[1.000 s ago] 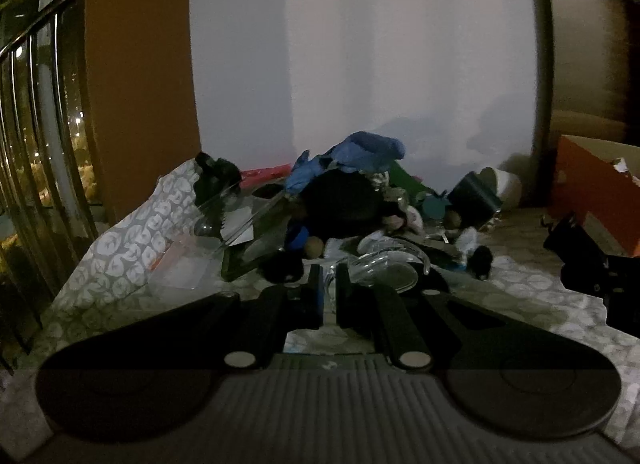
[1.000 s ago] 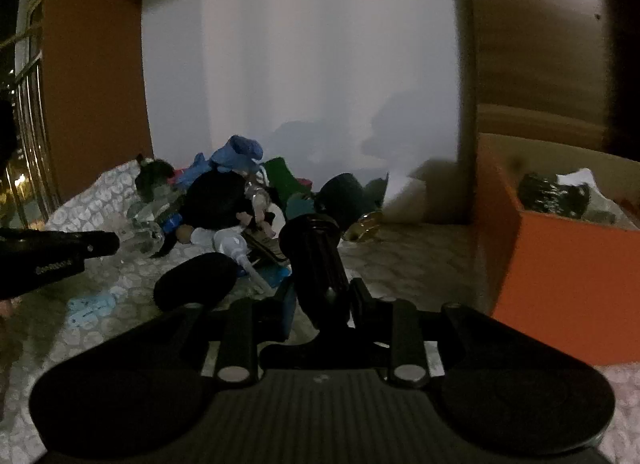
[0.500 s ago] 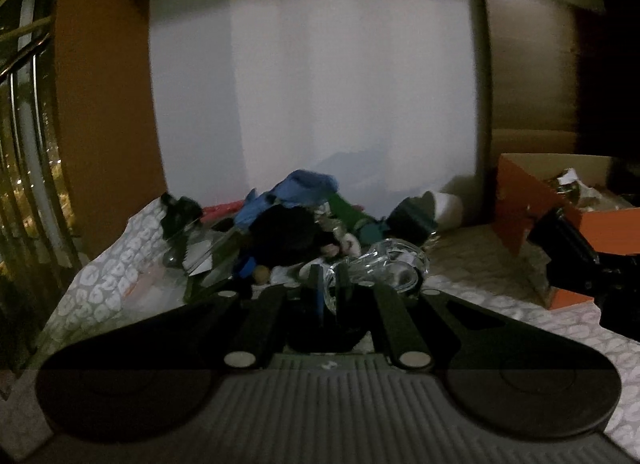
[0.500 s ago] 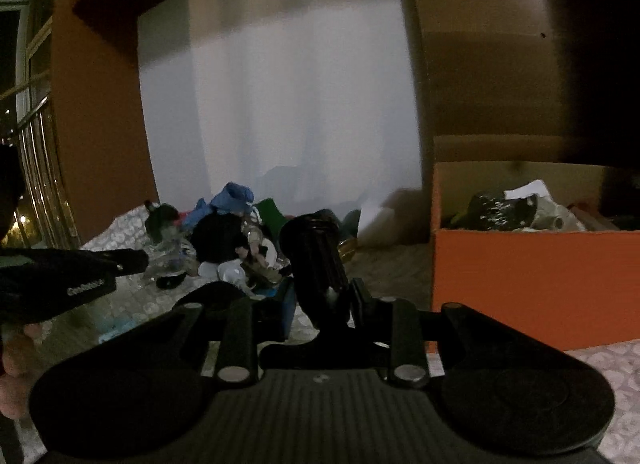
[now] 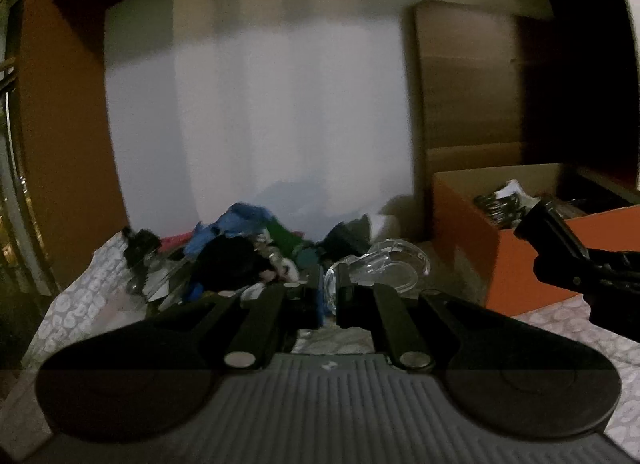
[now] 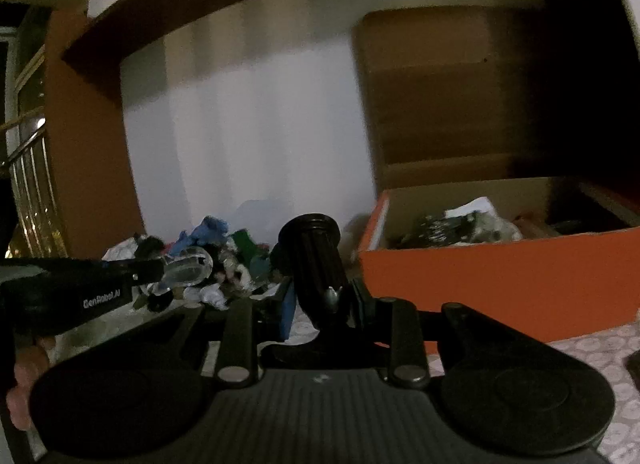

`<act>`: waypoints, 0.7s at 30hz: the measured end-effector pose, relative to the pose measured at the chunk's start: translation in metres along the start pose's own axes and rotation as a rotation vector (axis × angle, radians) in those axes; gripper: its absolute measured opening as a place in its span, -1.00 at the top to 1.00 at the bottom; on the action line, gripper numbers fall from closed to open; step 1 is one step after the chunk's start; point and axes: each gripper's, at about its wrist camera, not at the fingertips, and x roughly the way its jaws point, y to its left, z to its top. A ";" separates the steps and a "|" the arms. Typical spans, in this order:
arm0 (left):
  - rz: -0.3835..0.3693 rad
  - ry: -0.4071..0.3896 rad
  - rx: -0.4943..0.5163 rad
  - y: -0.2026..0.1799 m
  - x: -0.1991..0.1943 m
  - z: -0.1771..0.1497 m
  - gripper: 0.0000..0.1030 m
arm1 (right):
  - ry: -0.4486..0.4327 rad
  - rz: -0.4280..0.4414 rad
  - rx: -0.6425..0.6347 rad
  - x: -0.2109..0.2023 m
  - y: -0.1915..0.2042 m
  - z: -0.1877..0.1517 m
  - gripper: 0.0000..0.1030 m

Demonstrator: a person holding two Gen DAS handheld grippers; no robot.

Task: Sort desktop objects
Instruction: 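Lift both items and carry them toward the orange box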

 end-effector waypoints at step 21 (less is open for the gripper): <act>-0.141 -0.026 0.058 -0.074 -0.004 0.014 0.85 | -0.055 -0.125 0.059 -0.046 -0.066 -0.001 0.49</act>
